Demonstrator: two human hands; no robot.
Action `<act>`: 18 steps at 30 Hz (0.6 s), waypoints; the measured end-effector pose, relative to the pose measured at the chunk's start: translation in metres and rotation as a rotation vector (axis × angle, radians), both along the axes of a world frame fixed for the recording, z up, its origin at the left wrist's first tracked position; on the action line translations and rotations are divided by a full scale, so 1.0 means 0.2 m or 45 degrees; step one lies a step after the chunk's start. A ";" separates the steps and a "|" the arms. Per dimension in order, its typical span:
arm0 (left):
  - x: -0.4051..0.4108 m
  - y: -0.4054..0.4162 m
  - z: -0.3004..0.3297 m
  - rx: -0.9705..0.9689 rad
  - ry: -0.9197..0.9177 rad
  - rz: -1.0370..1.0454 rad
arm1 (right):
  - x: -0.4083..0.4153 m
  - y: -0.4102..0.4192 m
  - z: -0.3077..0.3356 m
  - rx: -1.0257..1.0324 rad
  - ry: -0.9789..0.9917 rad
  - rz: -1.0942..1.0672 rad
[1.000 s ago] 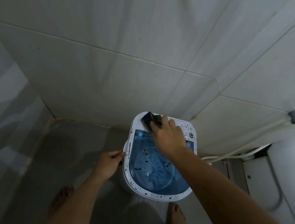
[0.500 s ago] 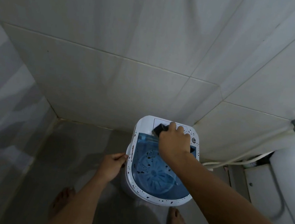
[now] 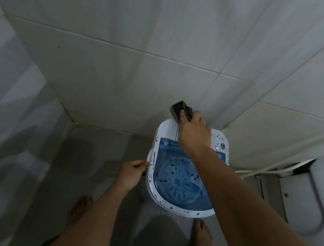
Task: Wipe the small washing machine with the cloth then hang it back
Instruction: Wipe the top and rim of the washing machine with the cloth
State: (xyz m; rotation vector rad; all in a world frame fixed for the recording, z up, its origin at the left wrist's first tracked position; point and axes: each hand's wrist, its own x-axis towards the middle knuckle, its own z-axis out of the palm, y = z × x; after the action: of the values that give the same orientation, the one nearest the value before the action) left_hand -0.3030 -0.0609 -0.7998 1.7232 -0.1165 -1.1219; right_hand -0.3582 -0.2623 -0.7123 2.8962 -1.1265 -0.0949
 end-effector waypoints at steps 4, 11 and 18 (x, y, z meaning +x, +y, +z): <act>0.01 0.00 0.00 -0.001 0.014 0.003 | -0.07 0.07 -0.07 0.012 0.111 0.399; -0.01 0.00 -0.01 0.006 0.003 0.016 | 0.14 0.01 -0.01 0.028 0.155 -0.003; -0.01 -0.01 0.01 -0.018 -0.011 0.021 | -0.03 0.14 -0.06 0.012 0.169 0.420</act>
State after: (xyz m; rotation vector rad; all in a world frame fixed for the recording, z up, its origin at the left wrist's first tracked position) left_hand -0.3052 -0.0622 -0.7982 1.7139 -0.1156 -1.0992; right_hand -0.3637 -0.2348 -0.7240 2.9842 -0.6200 -0.2768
